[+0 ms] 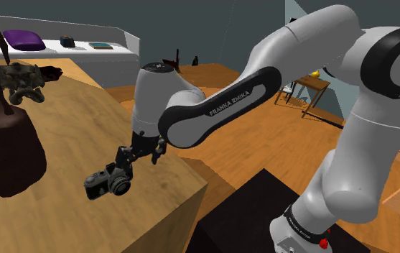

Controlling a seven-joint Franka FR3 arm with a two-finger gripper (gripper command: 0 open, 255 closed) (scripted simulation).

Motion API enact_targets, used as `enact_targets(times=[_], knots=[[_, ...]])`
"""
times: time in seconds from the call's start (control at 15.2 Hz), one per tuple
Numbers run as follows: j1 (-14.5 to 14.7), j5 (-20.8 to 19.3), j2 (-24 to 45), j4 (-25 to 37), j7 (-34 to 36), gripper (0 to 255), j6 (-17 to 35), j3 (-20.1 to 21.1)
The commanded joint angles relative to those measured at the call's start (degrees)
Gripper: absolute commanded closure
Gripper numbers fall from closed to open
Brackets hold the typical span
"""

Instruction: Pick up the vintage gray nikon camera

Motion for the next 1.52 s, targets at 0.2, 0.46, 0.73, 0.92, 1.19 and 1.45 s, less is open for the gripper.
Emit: enact_targets(times=[0.2,0.46,0.73,0.92,1.19,1.45], knots=[[5.11,-7.0,11.15,9.61,6.29,0,0.53,-1.58],[5.68,-8.06,12.78,9.41,7.03,0,2.26,-2.29],[6.46,-9.69,15.26,9.18,8.17,0,4.8,-3.36],[6.49,-9.72,15.35,9.24,8.17,255,4.83,-3.4],[6.48,-9.72,15.31,9.17,8.18,255,4.87,-3.39],[6.45,-9.69,15.29,9.17,8.13,255,4.85,-3.38]])
